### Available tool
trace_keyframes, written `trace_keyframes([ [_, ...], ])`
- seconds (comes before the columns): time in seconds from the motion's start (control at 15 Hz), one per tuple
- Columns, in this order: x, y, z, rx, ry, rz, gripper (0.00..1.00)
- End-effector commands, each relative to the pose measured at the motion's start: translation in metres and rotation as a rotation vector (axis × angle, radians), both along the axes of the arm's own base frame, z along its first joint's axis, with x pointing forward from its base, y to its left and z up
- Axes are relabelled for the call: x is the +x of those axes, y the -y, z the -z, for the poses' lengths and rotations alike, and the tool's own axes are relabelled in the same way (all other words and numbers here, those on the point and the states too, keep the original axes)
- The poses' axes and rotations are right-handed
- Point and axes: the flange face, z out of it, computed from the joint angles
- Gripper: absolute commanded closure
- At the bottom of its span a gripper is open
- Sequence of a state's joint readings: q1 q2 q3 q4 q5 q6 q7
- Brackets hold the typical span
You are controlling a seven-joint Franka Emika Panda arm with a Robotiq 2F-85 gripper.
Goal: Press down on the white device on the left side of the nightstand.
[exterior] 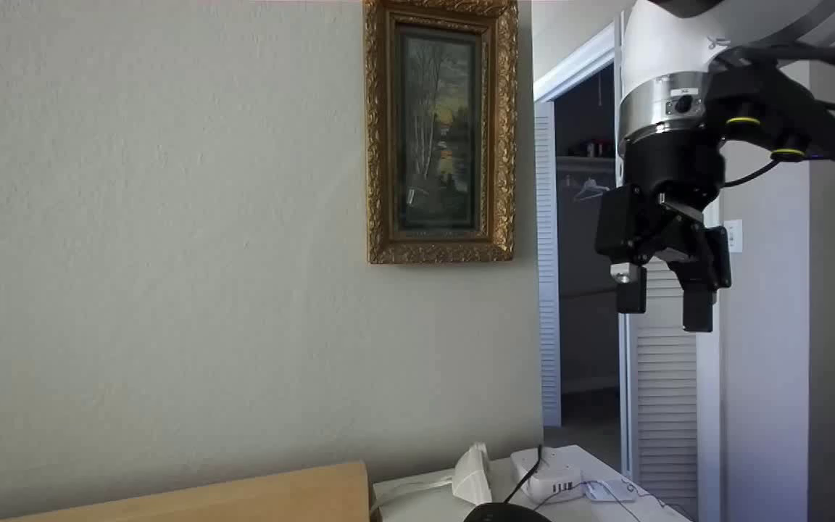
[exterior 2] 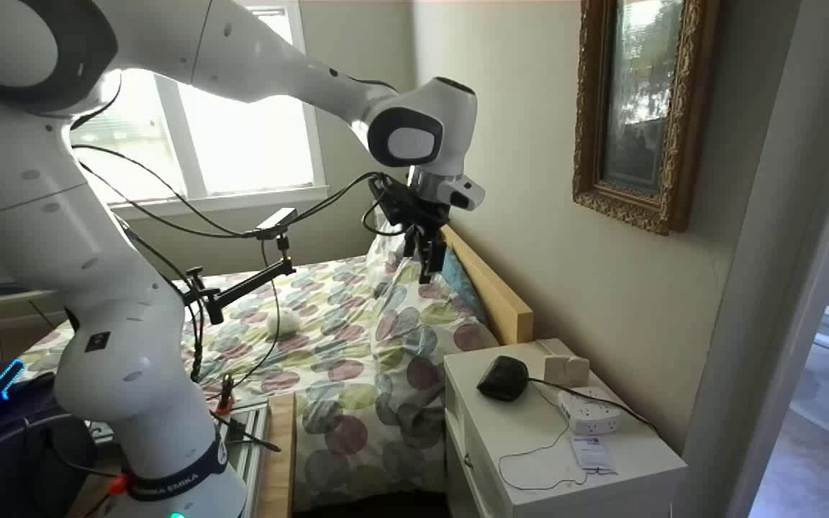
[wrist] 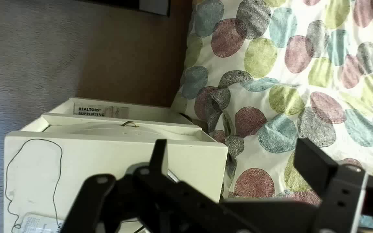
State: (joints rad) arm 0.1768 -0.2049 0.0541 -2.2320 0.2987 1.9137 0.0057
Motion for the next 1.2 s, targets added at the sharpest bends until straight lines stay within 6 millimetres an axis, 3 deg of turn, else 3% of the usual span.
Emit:
trace_keyframes([
  [0.0, 0.000, 0.000, 0.000, 0.000, -0.001, 0.000, 0.00],
  [0.73, 0.000, 0.000, 0.000, 0.000, -0.001, 0.000, 0.00],
  [1.13, 0.037, -0.021, 0.045, -0.079, 0.066, 0.028, 0.00],
])
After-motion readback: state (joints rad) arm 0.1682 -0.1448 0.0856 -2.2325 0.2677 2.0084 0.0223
